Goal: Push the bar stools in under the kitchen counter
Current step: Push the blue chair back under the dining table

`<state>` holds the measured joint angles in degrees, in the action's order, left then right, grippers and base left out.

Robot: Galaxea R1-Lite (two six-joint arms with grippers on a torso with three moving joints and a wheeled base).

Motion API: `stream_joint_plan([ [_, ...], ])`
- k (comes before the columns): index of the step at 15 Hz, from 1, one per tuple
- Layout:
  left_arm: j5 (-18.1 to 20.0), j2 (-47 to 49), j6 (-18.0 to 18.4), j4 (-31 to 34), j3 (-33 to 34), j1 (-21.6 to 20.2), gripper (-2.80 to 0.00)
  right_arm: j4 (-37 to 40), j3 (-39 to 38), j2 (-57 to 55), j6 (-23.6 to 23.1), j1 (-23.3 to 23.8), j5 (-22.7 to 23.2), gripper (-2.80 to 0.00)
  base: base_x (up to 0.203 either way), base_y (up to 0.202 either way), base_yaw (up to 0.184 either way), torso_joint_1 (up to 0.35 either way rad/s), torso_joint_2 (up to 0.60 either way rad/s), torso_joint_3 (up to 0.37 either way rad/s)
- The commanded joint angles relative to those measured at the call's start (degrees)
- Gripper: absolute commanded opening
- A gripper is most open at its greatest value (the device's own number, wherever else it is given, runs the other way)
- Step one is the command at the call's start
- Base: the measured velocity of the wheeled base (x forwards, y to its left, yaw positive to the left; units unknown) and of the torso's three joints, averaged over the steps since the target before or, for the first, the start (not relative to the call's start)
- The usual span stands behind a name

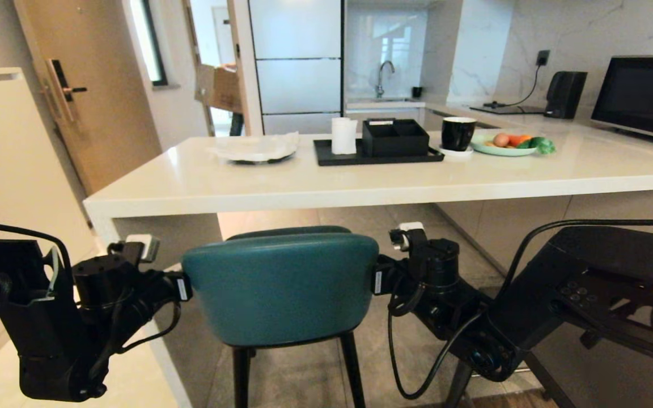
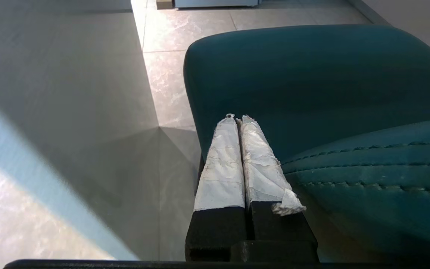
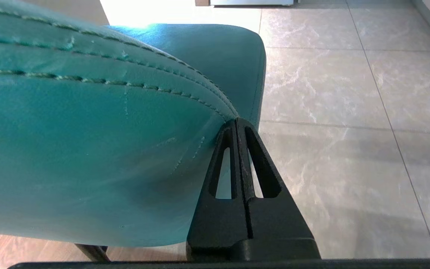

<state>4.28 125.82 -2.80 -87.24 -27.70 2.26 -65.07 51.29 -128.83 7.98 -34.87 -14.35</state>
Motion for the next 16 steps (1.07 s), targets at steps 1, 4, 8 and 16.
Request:
stream_joint_plan([
  [1, 0.03, 0.13, -0.01, -0.43, 0.01, -0.06, -2.80, -0.41, -0.05, -0.11, 0.02, -0.20, -0.07, -2.80, 0.190, 0.000, 0.004, 0.002, 0.00, 0.002],
  [4, -0.28, 0.13, 0.25, -0.43, -0.04, -0.06, -2.80, -0.53, -0.13, -0.07, 0.10, -0.35, -0.07, -2.80, 0.187, 0.000, 0.000, -0.001, 0.00, 0.001],
  [8, -1.91, -1.93, 0.08, -0.43, 2.21, -0.14, -2.80, -0.54, -1.04, 1.38, 0.10, -0.47, -0.07, -2.80, 0.079, 0.000, 0.000, 0.001, 0.00, 0.002],
  [16, 1.79, -17.97, -0.43, -0.43, 14.35, -4.60, -2.80, -0.55, -12.95, 16.68, 0.13, 2.29, -0.07, -2.80, 0.000, 0.000, 0.000, 0.000, 0.00, 0.000],
])
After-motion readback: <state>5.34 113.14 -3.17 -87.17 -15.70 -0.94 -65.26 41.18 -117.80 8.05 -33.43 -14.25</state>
